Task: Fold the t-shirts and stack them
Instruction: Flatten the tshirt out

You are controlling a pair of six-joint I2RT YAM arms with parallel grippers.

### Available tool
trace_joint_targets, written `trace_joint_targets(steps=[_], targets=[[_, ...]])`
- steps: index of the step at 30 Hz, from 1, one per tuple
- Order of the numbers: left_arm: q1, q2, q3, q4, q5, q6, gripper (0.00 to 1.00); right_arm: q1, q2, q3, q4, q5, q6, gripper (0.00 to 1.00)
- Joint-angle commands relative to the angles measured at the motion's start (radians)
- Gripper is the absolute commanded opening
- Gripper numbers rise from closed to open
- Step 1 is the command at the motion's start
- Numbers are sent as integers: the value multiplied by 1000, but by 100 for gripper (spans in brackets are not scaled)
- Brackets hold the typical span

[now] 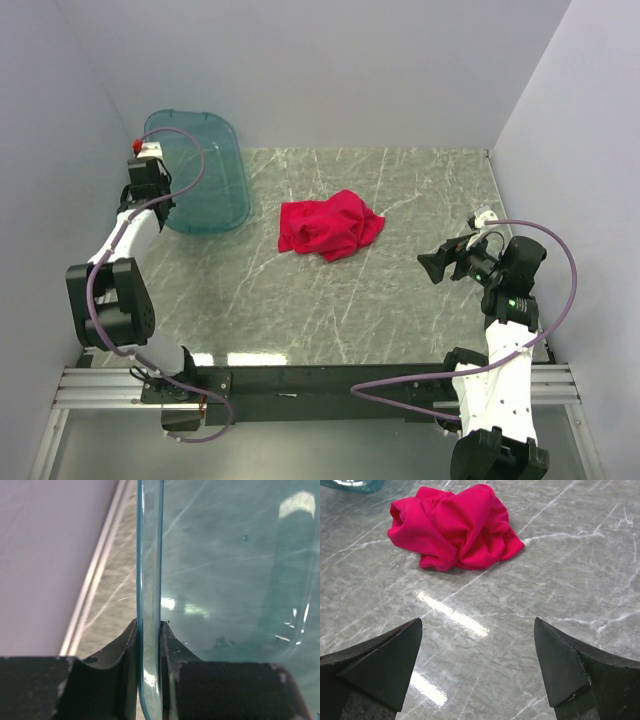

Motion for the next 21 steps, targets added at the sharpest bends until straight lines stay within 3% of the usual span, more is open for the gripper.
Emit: trace_joint_targets(steps=[1,5,7,8,9,11,12,13,15,16,18,21], targets=[[36,22,-21,141,-11,51,0,-7,-12,18,10,-25,-3,98],[87,103,20,91,-1,60,2,-7,-13,16,8,-28,-5,98],[90,139,51,80,-18,66,10,-7,-15,16,10,-31,-2,98],[90,146,60,74,-62,56,31,-7,-17,18,8,-33,-3,98],[90,154,74,74,-92,47,45,-7,-15,16,8,-34,-3,98],[90,153,92,65,-135,27,60,-7,-15,18,8,-36,-3,98],[92,140,112,66,-165,18,63,-9,-15,16,8,-39,-2,98],[90,130,129,50,-175,-31,79,-6,-15,18,8,-42,-2,98],[89,93,187,20,-155,-80,81,-7,-14,16,8,-47,1,98],[81,76,204,-10,-131,-126,87,-7,-14,18,10,-50,1,98],[58,10,220,-27,-88,-168,87,-6,-12,16,10,-53,3,98],[-2,-45,178,-15,136,-210,92,-6,-12,16,11,-50,3,98]])
